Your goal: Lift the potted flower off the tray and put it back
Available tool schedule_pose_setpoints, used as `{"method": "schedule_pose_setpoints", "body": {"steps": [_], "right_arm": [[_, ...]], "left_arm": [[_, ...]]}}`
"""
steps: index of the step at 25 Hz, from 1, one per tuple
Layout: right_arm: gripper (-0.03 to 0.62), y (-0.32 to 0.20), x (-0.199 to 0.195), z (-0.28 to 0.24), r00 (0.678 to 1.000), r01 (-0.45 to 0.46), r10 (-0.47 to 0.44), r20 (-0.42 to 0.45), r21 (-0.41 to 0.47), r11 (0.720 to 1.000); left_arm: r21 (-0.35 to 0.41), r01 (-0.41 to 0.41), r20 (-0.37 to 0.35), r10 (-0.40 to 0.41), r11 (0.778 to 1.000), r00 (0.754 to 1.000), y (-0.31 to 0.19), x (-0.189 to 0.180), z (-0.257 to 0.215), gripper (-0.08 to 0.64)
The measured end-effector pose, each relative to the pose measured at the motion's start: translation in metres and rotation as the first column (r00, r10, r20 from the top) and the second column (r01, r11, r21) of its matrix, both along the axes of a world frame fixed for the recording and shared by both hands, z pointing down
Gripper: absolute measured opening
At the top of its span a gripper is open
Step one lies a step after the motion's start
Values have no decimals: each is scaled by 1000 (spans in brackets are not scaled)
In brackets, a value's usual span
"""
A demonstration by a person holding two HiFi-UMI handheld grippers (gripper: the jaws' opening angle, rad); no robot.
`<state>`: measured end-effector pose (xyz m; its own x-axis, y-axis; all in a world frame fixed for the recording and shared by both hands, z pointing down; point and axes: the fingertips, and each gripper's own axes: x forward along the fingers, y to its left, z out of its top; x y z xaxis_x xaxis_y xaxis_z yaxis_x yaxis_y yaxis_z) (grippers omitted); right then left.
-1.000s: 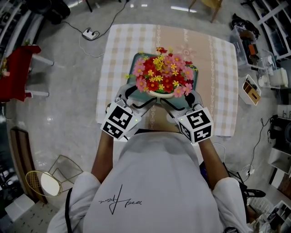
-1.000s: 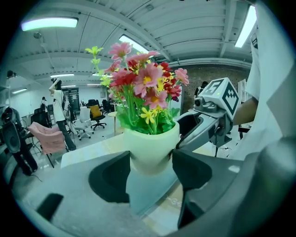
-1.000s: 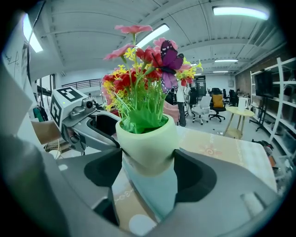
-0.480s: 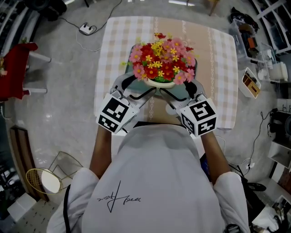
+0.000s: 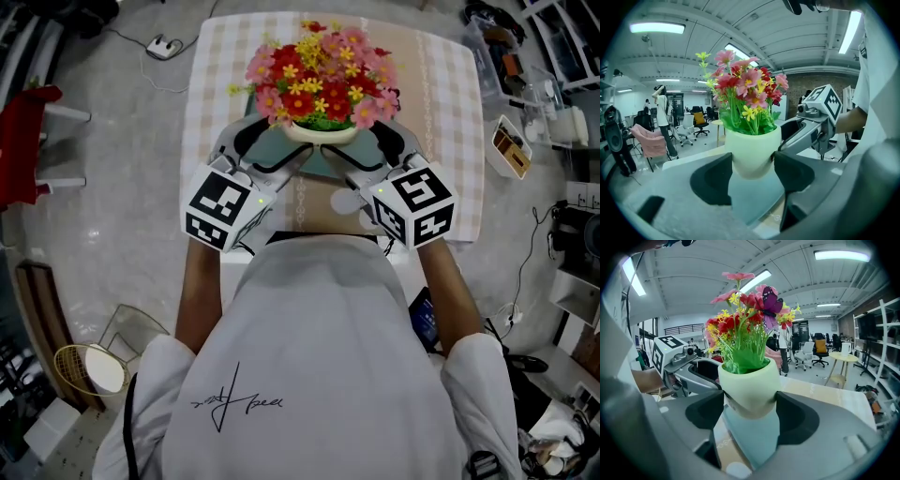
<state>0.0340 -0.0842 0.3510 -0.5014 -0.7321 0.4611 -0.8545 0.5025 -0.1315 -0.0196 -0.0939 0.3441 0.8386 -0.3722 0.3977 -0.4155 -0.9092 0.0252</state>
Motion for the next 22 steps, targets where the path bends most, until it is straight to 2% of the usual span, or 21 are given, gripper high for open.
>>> {"method": "schedule_pose_setpoints", "body": {"steps": [7, 22], "right_arm": [[353, -1, 4, 2, 1000, 4, -4, -4, -10, 1000], [353, -17, 5, 16, 1000, 29, -29, 6, -32, 999]], "left_arm": [[-39, 6, -18, -7, 999, 1000, -1, 3, 6, 282], [-64, 35, -2, -35, 997, 999, -16, 5, 17, 282]]}}
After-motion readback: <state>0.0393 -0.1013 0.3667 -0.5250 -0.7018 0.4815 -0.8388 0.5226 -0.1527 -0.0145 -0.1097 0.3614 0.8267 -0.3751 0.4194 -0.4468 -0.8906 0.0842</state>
